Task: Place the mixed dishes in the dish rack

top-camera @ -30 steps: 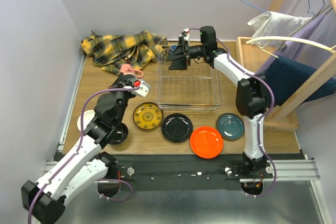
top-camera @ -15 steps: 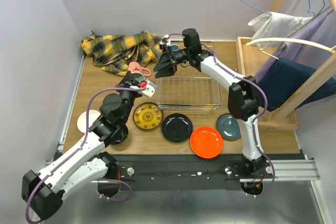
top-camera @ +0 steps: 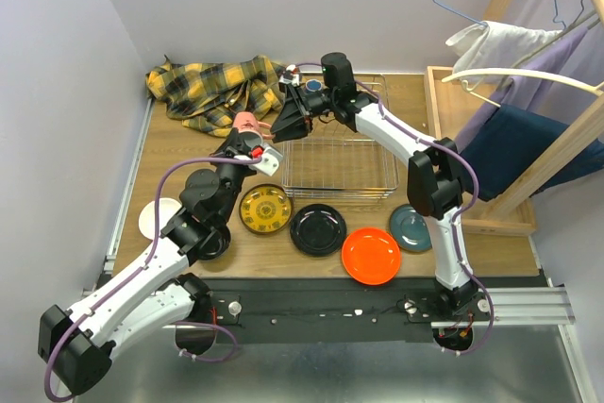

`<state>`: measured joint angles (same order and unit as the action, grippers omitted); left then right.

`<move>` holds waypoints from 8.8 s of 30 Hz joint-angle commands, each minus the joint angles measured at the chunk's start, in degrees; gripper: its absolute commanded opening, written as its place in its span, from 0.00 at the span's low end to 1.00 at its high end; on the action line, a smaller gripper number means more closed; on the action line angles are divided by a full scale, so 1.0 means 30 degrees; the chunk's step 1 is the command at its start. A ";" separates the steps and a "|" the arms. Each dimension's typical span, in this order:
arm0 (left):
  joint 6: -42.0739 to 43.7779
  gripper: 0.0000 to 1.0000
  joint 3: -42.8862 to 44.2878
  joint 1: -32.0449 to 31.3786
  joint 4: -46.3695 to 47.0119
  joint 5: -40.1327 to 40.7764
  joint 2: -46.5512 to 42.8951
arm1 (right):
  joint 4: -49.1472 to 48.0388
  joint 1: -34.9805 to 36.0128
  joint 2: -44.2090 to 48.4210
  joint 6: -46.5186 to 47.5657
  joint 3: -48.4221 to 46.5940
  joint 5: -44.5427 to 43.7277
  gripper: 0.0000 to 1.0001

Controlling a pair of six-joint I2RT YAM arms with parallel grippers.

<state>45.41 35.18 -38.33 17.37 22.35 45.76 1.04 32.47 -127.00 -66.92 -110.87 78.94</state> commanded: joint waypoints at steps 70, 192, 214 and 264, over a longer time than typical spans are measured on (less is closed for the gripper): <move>-0.2480 0.66 0.0929 0.0148 -0.7986 0.0606 -0.2041 | 0.3230 -0.8039 -0.3281 3.5516 -0.4322 -0.6712 0.00; -0.4615 0.88 0.0687 0.1318 -0.6368 -0.1879 -0.0107 | 0.7066 -0.8392 -0.1766 3.8040 -0.5262 -1.1193 0.69; -0.3633 0.67 0.6614 0.5891 -2.4674 -1.1306 0.1358 | 0.5250 -0.5201 0.9459 3.3202 0.7998 -1.2862 0.77; -0.9019 0.00 1.3239 0.2668 -1.9839 -1.6874 0.6513 | 0.4900 -0.3235 0.9959 2.5068 0.7982 -2.5009 0.81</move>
<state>33.15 77.23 -30.24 -66.98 -15.49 61.39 18.98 22.55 -96.86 22.48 -84.71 23.51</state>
